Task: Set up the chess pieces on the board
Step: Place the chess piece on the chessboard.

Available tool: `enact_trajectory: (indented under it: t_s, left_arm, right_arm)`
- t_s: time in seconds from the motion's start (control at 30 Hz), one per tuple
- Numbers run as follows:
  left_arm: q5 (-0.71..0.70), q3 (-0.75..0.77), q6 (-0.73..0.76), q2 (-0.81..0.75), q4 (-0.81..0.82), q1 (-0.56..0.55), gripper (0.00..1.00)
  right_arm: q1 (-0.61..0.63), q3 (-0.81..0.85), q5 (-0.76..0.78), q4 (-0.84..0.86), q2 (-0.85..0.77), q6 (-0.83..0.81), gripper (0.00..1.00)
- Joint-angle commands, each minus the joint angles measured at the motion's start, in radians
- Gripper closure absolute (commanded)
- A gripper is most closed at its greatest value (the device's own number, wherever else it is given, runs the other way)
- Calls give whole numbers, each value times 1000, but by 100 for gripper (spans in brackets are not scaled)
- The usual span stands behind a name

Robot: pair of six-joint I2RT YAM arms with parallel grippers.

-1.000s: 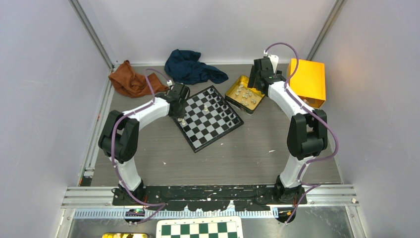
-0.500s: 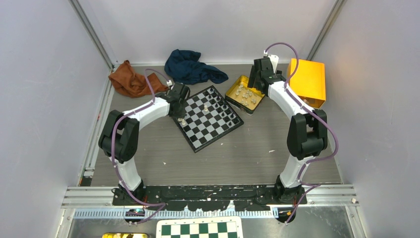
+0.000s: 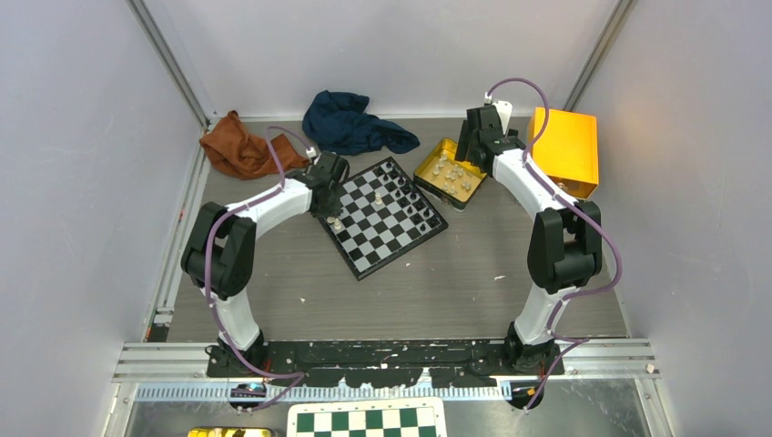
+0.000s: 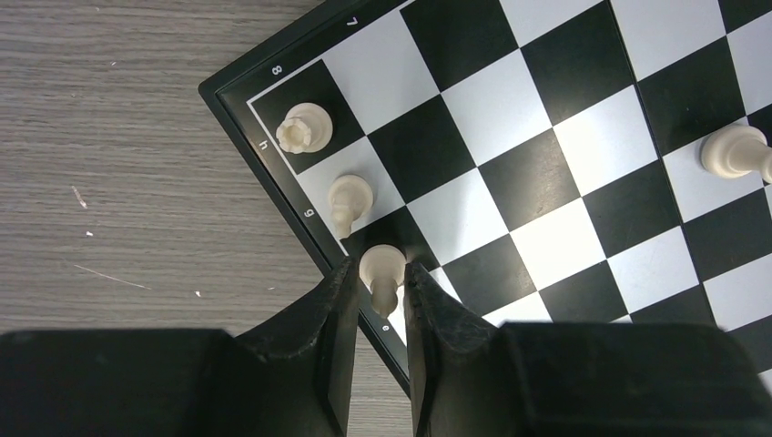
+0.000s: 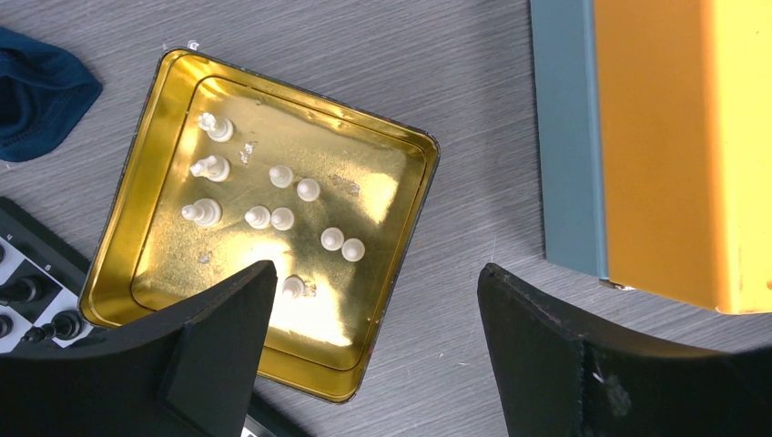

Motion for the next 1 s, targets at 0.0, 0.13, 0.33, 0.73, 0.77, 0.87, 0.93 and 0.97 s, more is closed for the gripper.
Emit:
enact_trajectory:
  t_s: [0.0,0.13,0.33,0.73,0.77,0.87,0.93,0.97]
  left_arm:
    - [-32,17,-11,-21,26,5,73]
    - [-41,10,-14,-41,31,5,70]
    - [-50,11,-15,-64,35,5,68]
    - [-70,14,-18,-139,23,5,68]
    - [-73,13,-20,-146,21,5,68]
    - [-79,1,-22,-180,20,5,68]
    - [-82,-11,-23,-211,21,5,67]
    - [-84,-18,-25,-226,21,5,62]
  right_arm:
    - [-2,46,9,20,-17,-15,13]
    - [0,50,23,13,-20,-31,13]
    - [3,52,31,11,-30,-43,14]
    - [87,93,70,-18,-32,-119,14]
    - [97,101,70,-22,-31,-126,14]
    - [134,121,60,-39,-23,-136,14]
    - [161,132,32,-51,-18,-136,14]
    - [172,135,15,-56,-17,-136,14]
